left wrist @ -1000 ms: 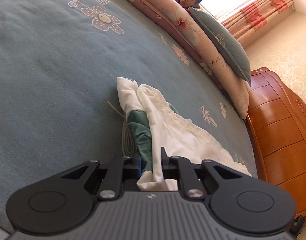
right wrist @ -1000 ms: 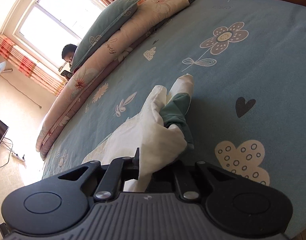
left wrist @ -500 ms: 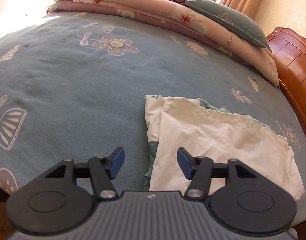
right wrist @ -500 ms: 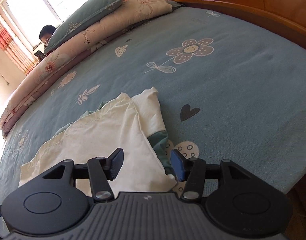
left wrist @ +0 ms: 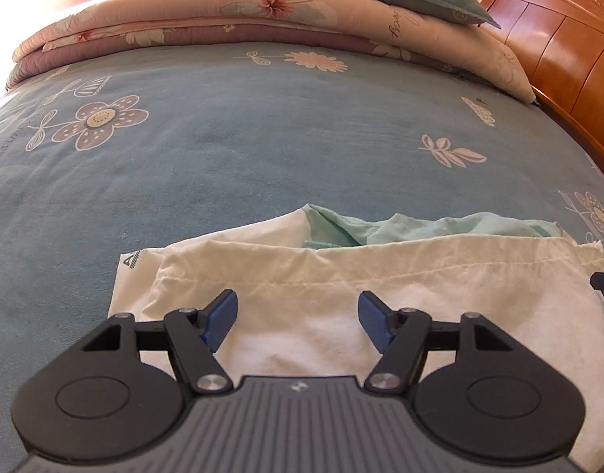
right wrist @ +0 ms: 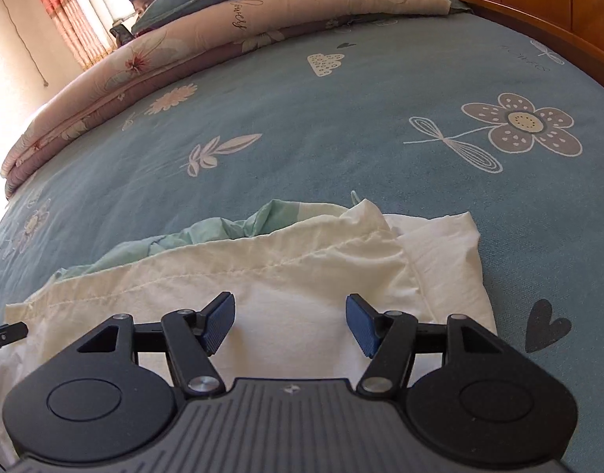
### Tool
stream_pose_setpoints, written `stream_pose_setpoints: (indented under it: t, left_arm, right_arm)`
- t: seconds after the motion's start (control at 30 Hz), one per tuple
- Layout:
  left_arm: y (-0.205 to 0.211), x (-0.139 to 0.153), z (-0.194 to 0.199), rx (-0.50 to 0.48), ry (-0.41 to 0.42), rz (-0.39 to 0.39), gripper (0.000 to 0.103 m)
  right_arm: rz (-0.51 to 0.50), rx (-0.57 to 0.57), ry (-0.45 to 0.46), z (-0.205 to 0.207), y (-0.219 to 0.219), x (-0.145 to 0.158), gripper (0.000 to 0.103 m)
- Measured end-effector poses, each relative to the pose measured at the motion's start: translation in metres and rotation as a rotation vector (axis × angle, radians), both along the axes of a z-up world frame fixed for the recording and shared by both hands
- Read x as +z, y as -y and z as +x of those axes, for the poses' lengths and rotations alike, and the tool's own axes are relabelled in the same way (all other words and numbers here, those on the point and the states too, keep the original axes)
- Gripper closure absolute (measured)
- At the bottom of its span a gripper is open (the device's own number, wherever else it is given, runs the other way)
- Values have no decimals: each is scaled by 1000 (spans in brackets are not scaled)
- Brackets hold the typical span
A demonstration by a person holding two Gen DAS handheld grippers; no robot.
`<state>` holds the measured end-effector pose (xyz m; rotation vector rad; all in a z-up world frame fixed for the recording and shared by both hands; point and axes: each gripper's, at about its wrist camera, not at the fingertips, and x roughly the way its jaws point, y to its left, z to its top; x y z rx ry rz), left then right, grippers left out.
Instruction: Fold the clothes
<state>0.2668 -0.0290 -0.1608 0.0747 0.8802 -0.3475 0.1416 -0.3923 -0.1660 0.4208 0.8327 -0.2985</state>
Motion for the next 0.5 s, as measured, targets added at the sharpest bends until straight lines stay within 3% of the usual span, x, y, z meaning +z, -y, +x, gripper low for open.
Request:
stream_pose_setpoints:
  t: [0.1,0.23,0.37,0.47,0.5]
  left_arm:
    - [-12,-17,2,6,-1,-11,32]
    - [-8,3,0,-6,1,-7,37]
    - [29,34,-11,-196,27,-157,29]
    - [56,31,-11,-324,-21,-274,25]
    - [63,26,-10,-339,-28,-273,25]
  right_arm:
    - [-19,15,10,-1,4,-13,31]
    - [-10,15,23,-4,3,5,31]
    - [-14,232,133,19,-37,41,31]
    - [-29,379,126,47,-68,41,31]
    - [-45,410,112,55,-76,38,31]
